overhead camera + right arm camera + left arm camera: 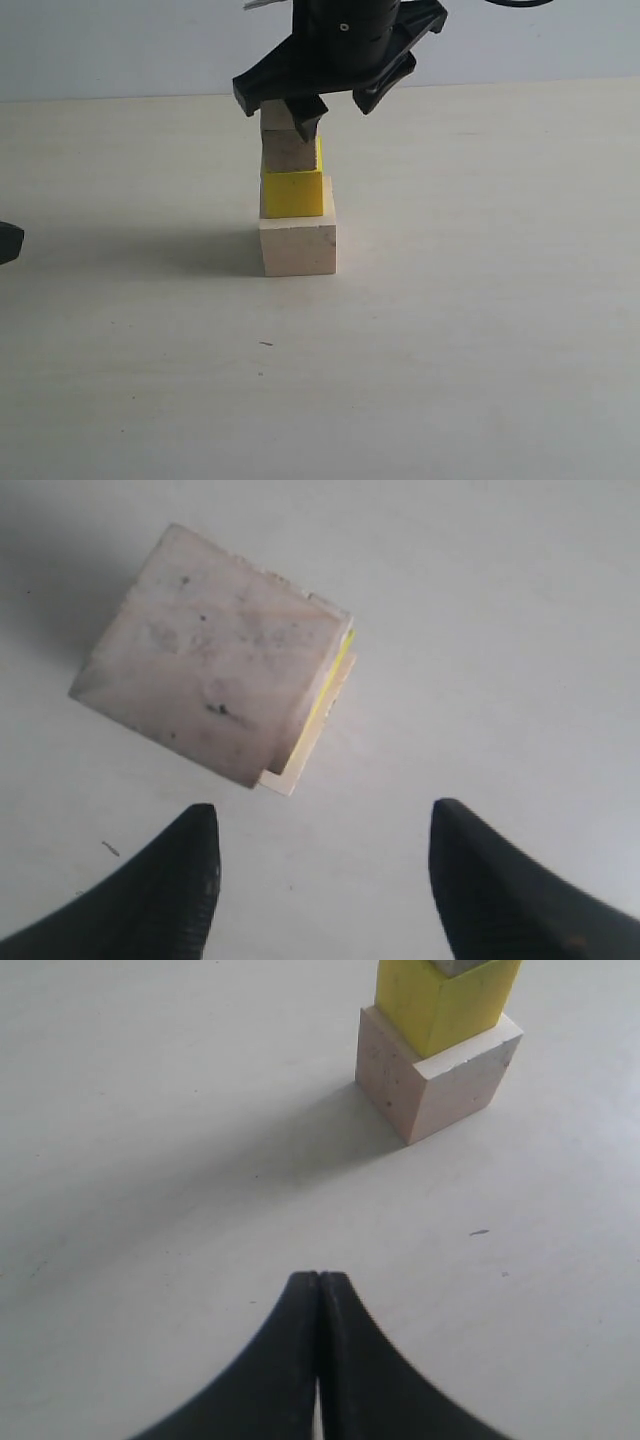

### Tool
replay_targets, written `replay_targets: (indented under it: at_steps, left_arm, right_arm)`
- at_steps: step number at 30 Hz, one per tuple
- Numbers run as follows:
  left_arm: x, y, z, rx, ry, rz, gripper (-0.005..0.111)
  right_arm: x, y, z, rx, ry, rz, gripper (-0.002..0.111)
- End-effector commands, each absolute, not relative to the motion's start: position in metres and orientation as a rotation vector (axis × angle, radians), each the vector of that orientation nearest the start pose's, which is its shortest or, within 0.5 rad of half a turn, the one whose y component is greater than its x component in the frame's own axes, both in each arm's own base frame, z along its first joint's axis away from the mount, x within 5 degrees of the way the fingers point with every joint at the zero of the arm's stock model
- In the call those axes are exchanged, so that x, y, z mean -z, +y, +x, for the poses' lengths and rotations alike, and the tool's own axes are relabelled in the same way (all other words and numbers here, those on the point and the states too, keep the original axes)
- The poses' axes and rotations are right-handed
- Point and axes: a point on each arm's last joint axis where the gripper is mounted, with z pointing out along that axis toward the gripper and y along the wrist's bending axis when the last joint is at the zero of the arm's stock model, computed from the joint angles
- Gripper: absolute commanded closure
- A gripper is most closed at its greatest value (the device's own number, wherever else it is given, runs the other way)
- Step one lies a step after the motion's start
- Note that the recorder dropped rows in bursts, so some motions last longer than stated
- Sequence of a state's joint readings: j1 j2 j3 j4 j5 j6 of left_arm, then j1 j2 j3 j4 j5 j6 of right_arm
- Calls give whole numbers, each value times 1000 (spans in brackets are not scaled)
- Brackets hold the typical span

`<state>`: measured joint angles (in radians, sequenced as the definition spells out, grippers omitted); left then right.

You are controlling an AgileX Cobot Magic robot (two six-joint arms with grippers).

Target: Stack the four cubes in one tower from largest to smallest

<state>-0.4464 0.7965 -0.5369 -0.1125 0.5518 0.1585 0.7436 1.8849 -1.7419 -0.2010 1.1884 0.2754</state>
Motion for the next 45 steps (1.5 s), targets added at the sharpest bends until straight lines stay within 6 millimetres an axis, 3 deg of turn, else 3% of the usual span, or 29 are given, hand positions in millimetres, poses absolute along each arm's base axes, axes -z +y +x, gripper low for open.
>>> replay_targets:
  at_steps: [1, 45]
  left_arm:
    - [-271, -68, 132, 268, 2217, 600, 107]
    - [-271, -68, 132, 268, 2217, 600, 107]
  right_arm:
    - [-304, 261, 312, 32, 2649, -695, 50]
    - [-305, 258, 316, 79, 2615, -660, 50]
